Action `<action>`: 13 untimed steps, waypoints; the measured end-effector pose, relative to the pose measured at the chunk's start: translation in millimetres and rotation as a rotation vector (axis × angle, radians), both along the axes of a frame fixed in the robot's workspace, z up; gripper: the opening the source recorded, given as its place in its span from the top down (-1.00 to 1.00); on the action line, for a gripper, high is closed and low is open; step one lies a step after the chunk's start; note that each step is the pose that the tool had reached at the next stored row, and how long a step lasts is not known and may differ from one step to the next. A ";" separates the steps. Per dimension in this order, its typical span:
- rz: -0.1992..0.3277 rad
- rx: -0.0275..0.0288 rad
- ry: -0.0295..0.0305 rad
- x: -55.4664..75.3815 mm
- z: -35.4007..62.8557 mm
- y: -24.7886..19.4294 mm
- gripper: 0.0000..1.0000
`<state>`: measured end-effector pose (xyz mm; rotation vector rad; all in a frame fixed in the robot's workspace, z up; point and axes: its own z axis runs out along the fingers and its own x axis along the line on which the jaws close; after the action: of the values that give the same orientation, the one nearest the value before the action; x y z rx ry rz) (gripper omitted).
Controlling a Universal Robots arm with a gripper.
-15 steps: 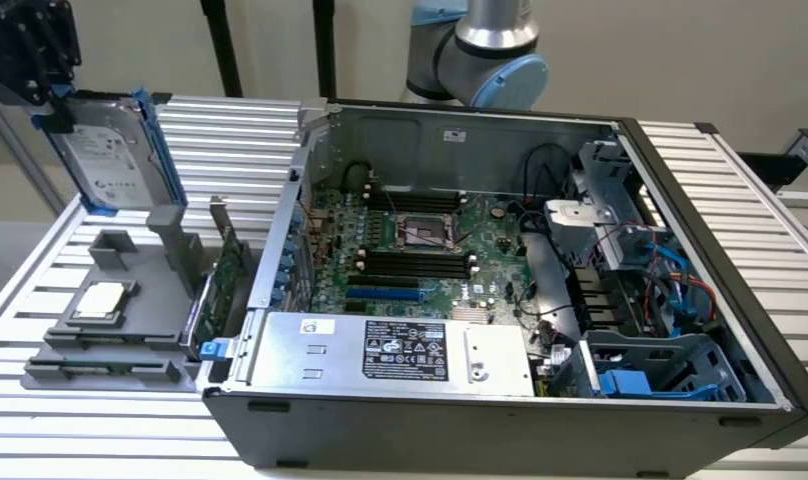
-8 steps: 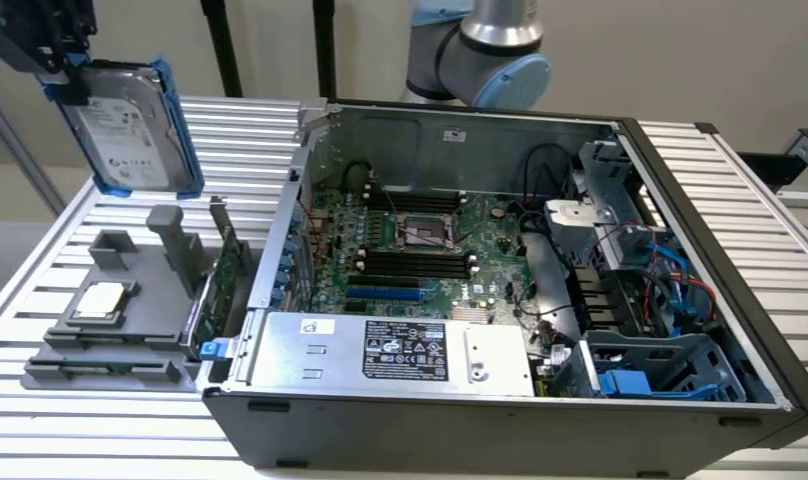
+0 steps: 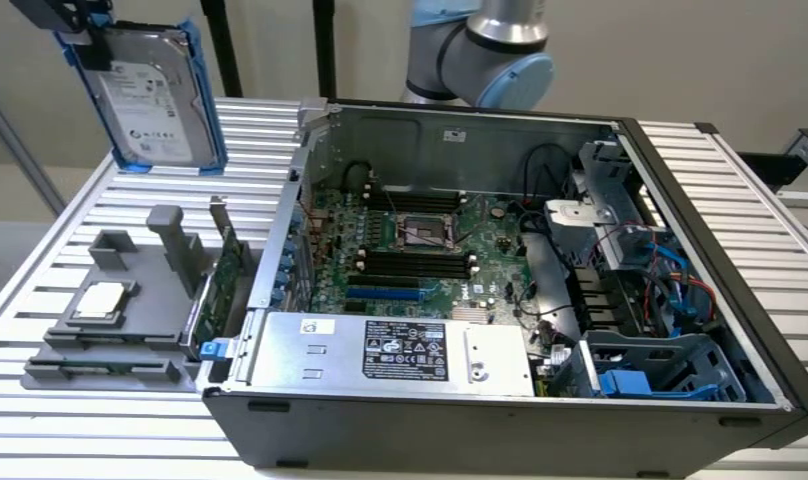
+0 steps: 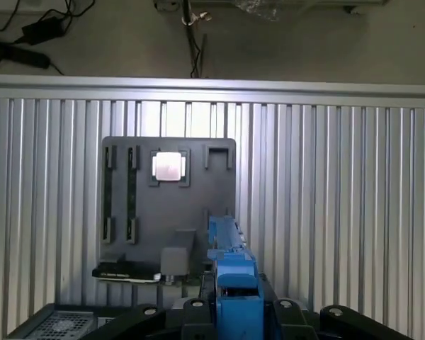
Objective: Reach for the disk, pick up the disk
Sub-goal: 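Pick up the disk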
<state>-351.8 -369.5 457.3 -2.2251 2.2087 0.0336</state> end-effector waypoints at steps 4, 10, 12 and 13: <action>0.000 0.0022 0.0034 18.4 18.4 -0.5 0.35; 0.000 0.0041 0.0063 45.4 39.3 -2.9 0.35; 0.000 0.0042 0.0068 54.5 42.6 -4.9 0.35; 0.000 0.0041 0.0071 59.3 44.0 -6.1 0.35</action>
<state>-292.6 -375.6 501.2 -2.2264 2.2101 0.0461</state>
